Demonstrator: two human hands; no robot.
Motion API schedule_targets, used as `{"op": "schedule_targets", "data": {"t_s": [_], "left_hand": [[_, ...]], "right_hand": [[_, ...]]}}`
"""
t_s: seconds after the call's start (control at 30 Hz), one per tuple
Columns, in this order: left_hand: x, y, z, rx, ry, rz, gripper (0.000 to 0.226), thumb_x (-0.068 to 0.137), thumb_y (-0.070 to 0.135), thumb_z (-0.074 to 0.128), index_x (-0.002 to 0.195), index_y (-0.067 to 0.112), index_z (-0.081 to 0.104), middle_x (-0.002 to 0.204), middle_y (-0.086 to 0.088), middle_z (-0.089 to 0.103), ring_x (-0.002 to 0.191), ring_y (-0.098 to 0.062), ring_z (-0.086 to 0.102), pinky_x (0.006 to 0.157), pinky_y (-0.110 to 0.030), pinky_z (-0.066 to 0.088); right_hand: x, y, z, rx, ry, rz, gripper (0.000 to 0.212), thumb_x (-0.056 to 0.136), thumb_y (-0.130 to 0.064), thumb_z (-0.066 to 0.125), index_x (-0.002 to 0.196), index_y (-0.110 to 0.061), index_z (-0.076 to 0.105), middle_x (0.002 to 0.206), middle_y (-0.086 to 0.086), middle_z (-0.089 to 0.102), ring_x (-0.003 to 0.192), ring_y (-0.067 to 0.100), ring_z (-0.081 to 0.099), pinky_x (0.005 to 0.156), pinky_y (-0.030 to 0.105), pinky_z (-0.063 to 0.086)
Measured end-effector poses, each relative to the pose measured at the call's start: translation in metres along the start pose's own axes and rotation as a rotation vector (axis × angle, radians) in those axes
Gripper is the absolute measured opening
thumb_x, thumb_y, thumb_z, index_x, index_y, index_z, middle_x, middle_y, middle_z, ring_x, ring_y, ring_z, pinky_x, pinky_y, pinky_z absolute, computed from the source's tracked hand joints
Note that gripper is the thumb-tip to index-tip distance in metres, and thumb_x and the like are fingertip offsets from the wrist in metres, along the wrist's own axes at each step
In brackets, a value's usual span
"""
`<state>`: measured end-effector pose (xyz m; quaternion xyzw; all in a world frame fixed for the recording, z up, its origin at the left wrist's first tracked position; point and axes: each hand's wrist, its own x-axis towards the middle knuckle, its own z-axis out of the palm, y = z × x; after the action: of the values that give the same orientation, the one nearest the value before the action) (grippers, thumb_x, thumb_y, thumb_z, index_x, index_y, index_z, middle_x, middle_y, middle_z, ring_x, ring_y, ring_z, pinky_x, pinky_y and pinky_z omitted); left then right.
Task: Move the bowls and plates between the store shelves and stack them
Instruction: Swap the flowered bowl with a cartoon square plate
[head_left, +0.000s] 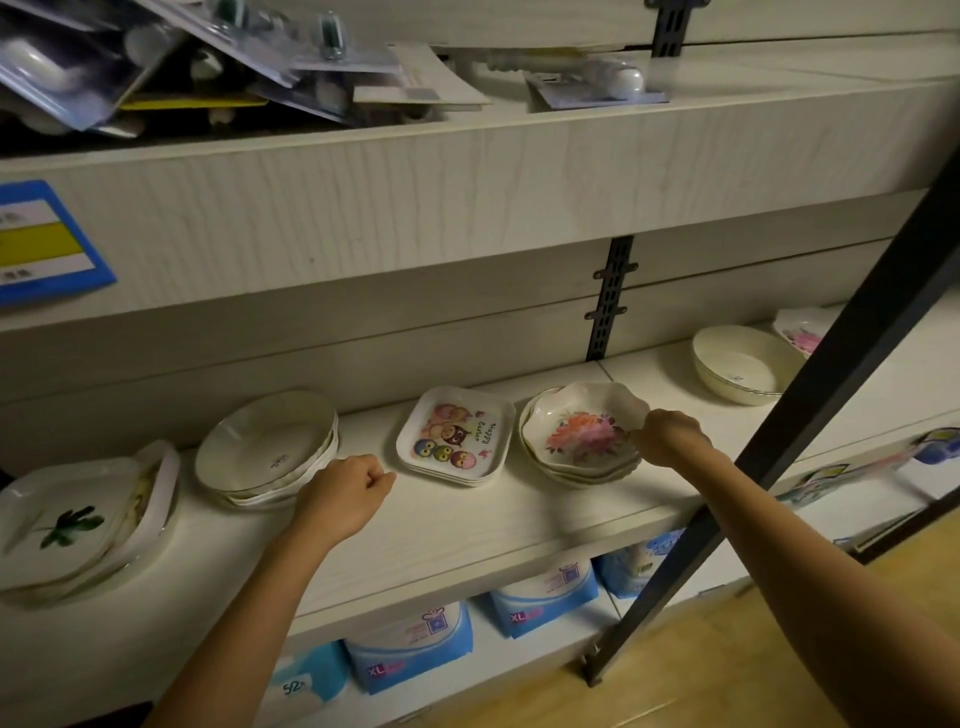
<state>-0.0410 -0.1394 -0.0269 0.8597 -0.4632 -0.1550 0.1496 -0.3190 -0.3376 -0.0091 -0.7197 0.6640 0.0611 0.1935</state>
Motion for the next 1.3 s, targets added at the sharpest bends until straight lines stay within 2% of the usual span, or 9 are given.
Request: {"op": "schedule_targets", "data": {"t_s": [0.2,0.3,0.47,0.57,0.7,0.83,0.97,1.13,1.3], "left_hand": [[0.017,-0.002,0.011,0.023,0.001,-0.003,0.034,0.091,0.033,0.045,0.081,0.004,0.061,0.082,-0.01,0.068,0.083,-0.028,0.062,0.072,-0.037,0.049],[0.03,0.004,0.017,0.063,0.013,-0.035,0.037,0.094,0.033,0.041,0.071,0.006,0.048,0.078,-0.011,0.061,0.077,-0.029,0.056,0.065,-0.034,0.04],[0.06,0.012,0.028,0.088,0.006,-0.111,0.048,0.095,0.038,0.037,0.112,-0.005,0.051,0.117,-0.024,0.061,0.107,-0.039,0.056,0.082,-0.037,0.044],[0.074,0.019,0.031,0.166,-0.052,-0.146,0.055,0.095,0.043,0.035,0.121,-0.004,0.047,0.126,-0.024,0.056,0.116,-0.037,0.054,0.093,-0.037,0.043],[0.085,0.021,0.033,0.251,-0.118,-0.122,0.043,0.095,0.032,0.041,0.124,0.002,0.049,0.129,-0.017,0.056,0.116,-0.032,0.054,0.092,-0.035,0.044],[0.09,0.018,0.032,0.282,-0.158,-0.127,0.035,0.093,0.023,0.044,0.12,0.001,0.054,0.125,-0.017,0.058,0.113,-0.03,0.056,0.088,-0.034,0.045],[0.091,0.016,0.028,0.234,-0.223,-0.105,0.035,0.092,0.024,0.046,0.113,-0.003,0.057,0.119,-0.019,0.06,0.108,-0.032,0.058,0.084,-0.032,0.046],[0.087,0.011,0.023,0.013,-0.234,-0.092,0.036,0.092,0.025,0.042,0.064,0.004,0.048,0.066,-0.012,0.05,0.067,-0.027,0.049,0.053,-0.029,0.03],[0.075,0.01,0.022,-0.327,-0.216,-0.111,0.036,0.092,0.019,0.04,0.059,0.006,0.047,0.057,-0.01,0.046,0.057,-0.024,0.043,0.054,-0.028,0.03]], "right_hand": [[-0.016,0.007,-0.002,0.081,0.087,-0.107,0.037,0.097,-0.031,0.04,0.109,0.0,0.056,0.089,0.01,0.054,0.079,0.024,0.051,0.067,0.03,0.039],[-0.03,0.011,-0.005,0.12,0.116,-0.162,0.036,0.097,-0.028,0.038,0.103,-0.001,0.059,0.08,0.006,0.055,0.072,0.02,0.051,0.061,0.026,0.039],[-0.053,0.02,-0.003,0.191,0.111,-0.187,0.031,0.097,-0.026,0.039,0.098,-0.005,0.062,0.083,0.006,0.057,0.071,0.015,0.052,0.058,0.019,0.039],[-0.067,0.027,-0.002,0.22,0.108,-0.185,0.03,0.097,-0.024,0.039,0.096,-0.006,0.063,0.083,0.005,0.06,0.07,0.014,0.056,0.06,0.018,0.043],[-0.082,0.035,-0.002,0.236,0.112,-0.179,0.03,0.097,-0.024,0.04,0.093,-0.006,0.064,0.085,0.007,0.063,0.075,0.018,0.062,0.064,0.022,0.048],[-0.086,0.04,-0.001,0.226,0.106,-0.142,0.031,0.097,-0.024,0.039,0.093,-0.006,0.064,0.074,0.001,0.059,0.064,0.012,0.057,0.056,0.017,0.044],[-0.088,0.043,0.0,0.184,0.12,-0.13,0.036,0.097,-0.024,0.039,0.09,-0.002,0.066,0.083,0.013,0.067,0.074,0.025,0.064,0.069,0.033,0.053],[-0.09,0.042,0.0,0.21,0.105,-0.134,0.034,0.097,-0.024,0.038,0.09,-0.004,0.065,0.082,0.01,0.064,0.073,0.021,0.061,0.066,0.027,0.049],[-0.094,0.041,0.001,0.234,0.104,-0.144,0.033,0.097,-0.023,0.039,0.092,-0.003,0.066,0.085,0.011,0.066,0.075,0.021,0.063,0.069,0.028,0.051]]}}
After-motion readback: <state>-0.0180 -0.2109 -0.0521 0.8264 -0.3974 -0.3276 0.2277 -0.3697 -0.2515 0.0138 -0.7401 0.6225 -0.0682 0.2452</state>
